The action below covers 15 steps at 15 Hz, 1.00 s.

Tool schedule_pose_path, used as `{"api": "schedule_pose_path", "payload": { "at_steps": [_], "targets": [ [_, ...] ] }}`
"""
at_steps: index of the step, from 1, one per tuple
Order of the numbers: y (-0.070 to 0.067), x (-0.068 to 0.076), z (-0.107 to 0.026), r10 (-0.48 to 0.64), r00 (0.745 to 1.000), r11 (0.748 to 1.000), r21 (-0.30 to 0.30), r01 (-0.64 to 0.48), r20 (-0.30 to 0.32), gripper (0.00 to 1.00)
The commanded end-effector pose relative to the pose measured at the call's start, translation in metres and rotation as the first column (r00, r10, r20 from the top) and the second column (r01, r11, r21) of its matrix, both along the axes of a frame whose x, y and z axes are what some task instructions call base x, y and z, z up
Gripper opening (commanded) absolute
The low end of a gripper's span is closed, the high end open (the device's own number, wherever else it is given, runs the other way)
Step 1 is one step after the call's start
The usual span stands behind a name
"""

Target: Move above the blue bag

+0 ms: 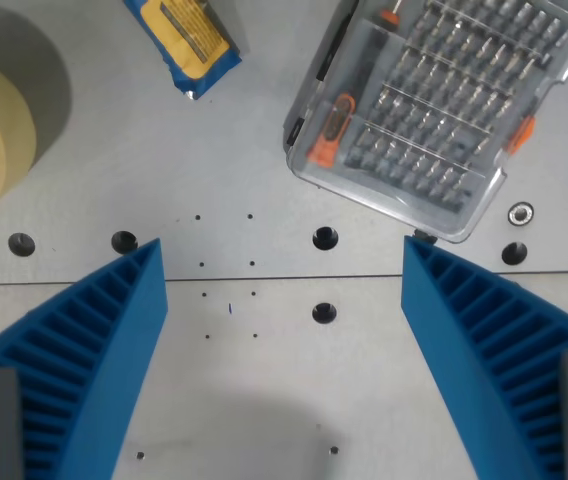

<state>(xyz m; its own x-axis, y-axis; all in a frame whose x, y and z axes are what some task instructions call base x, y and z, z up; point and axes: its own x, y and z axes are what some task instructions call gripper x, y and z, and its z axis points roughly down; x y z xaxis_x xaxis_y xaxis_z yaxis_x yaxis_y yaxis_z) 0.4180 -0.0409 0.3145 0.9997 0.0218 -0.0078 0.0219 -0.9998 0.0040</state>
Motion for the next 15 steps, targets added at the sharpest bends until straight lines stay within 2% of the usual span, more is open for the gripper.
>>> {"api": "schedule_pose_path", "payload": {
  "at_steps": [1, 8, 15],
  "targets": [
    [0.003, 0.006, -0.006, 0.089, 0.996, 0.996, -0.003, -0.089, 0.015, 1.00],
    [0.016, 0.021, -0.027, 0.209, 0.978, 0.978, 0.005, -0.209, 0.003, 1.00],
    [0.034, 0.041, -0.056, 0.343, 0.939, 0.939, 0.017, -0.342, -0.016, 1.00]
  ]
}}
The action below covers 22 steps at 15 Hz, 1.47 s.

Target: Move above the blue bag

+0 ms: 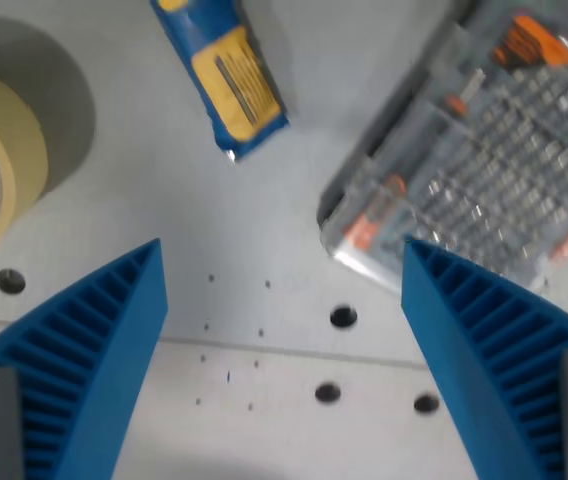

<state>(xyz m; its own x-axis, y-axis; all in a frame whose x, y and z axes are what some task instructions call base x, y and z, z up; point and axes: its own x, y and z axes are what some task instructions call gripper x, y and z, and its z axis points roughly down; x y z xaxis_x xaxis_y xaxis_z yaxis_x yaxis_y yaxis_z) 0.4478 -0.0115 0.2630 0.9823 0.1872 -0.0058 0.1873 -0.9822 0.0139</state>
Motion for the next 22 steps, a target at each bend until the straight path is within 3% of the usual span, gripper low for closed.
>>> {"api": "schedule_pose_path", "payload": {
  "at_steps": [1, 13, 22],
  "targets": [
    [0.007, 0.015, -0.009, 0.202, 0.979, 0.979, 0.025, -0.202, -0.024, 1.00],
    [0.037, 0.051, -0.065, 0.363, 0.931, 0.932, 0.015, -0.363, -0.021, 1.00],
    [0.050, 0.070, -0.093, 0.385, 0.923, 0.923, -0.005, -0.385, -0.026, 1.00]
  ]
}}
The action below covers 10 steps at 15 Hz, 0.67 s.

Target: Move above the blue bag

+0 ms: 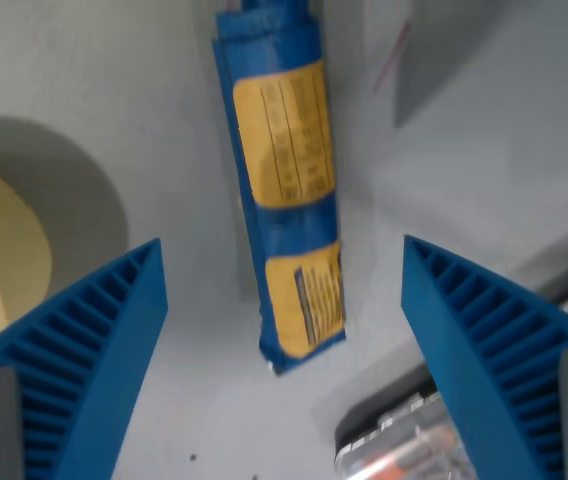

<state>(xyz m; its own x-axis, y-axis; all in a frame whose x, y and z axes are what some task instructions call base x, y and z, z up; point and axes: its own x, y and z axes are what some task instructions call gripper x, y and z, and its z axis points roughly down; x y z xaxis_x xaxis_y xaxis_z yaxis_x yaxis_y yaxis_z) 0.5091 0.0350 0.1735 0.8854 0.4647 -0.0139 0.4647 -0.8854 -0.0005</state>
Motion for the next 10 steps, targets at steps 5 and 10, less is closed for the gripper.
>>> {"api": "schedule_pose_path", "payload": {
  "at_steps": [5, 10],
  "targets": [
    [0.0065, 0.0142, -0.0115, 0.084, 0.996, 0.996, -0.027, -0.084, -0.004, 1.00],
    [0.0075, 0.0156, -0.0137, 0.063, 0.998, 0.998, -0.029, -0.063, -0.005, 1.00]
  ]
}}
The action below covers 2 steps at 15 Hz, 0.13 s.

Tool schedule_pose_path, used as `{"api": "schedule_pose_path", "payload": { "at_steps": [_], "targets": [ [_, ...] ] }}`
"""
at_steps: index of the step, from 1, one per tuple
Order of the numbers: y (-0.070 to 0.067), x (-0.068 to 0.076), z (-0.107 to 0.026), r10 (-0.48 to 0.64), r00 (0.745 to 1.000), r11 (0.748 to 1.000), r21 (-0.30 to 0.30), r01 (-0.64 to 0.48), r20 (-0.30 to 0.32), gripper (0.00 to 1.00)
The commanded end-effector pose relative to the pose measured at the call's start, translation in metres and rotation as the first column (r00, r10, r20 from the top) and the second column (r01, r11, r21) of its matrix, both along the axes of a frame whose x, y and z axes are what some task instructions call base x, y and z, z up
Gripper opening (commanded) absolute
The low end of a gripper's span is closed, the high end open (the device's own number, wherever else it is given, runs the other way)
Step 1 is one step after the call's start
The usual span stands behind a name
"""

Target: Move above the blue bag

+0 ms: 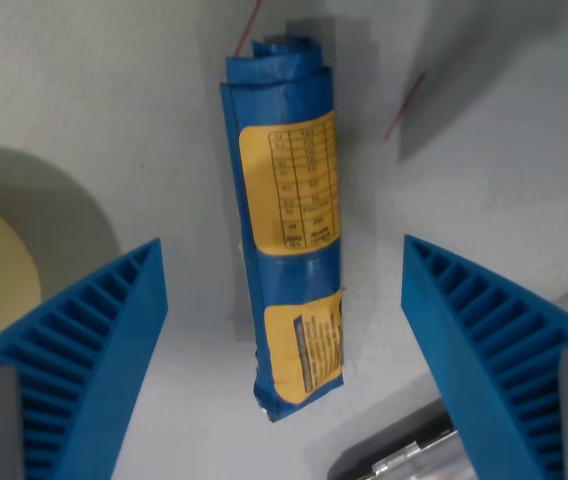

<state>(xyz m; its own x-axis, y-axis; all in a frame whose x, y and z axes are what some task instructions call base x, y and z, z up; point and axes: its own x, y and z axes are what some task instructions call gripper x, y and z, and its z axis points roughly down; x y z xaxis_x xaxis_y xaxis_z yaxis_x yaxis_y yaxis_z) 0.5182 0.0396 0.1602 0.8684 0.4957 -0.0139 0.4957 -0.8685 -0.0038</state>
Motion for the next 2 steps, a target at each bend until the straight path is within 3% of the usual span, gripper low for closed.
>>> {"api": "schedule_pose_path", "payload": {
  "at_steps": [1, 2],
  "targets": [
    [0.0029, 0.0065, -0.0004, 0.028, 1.000, 0.999, -0.032, -0.028, -0.002, 1.00],
    [0.0029, 0.0065, -0.0004, 0.028, 1.000, 0.999, -0.032, -0.028, -0.002, 1.00]
  ]
}}
